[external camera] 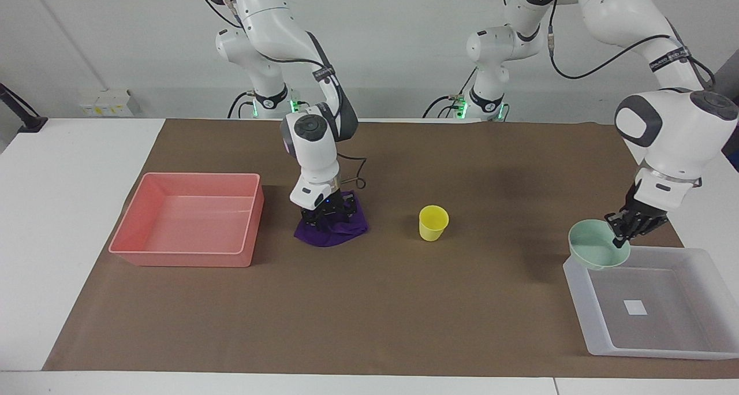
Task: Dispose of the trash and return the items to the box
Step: 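Lift the green bowl into the white box while the right gripper reaches the cloth, then grasp the purple cloth with the right gripper and release the bowl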
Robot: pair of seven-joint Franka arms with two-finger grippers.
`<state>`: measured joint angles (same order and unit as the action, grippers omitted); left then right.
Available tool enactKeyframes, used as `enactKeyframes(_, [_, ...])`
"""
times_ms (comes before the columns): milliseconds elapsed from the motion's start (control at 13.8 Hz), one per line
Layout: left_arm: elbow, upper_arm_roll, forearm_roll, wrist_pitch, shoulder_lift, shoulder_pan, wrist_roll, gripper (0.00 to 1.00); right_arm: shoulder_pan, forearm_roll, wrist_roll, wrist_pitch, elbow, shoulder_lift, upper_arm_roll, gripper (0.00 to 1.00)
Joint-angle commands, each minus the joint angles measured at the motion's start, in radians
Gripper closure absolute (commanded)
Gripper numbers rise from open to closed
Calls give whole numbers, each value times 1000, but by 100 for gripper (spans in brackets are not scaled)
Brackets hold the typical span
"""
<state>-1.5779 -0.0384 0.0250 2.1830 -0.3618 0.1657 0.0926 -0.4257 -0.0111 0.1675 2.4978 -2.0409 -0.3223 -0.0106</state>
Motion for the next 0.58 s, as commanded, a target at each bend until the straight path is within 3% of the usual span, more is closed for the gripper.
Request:
enactKeyframes(0, [307,-9,1,-118,-201,50,-7,100,2,-13,-11,27,-16,-1,0,71])
enactKeyframes(145, [393,-12,0,-97,-284,78,-7,100,2,-15,4,24,-15,0,0,100])
enactKeyframes(362, [550,-3,-5,-92,-432,95,-10,100,-16,-15,93,23,-9,0,0,100])
enactKeyframes(507, [565,-1,-5,-57,-459,109,-11,100,-16,-15,95,4,-7,8,0,100])
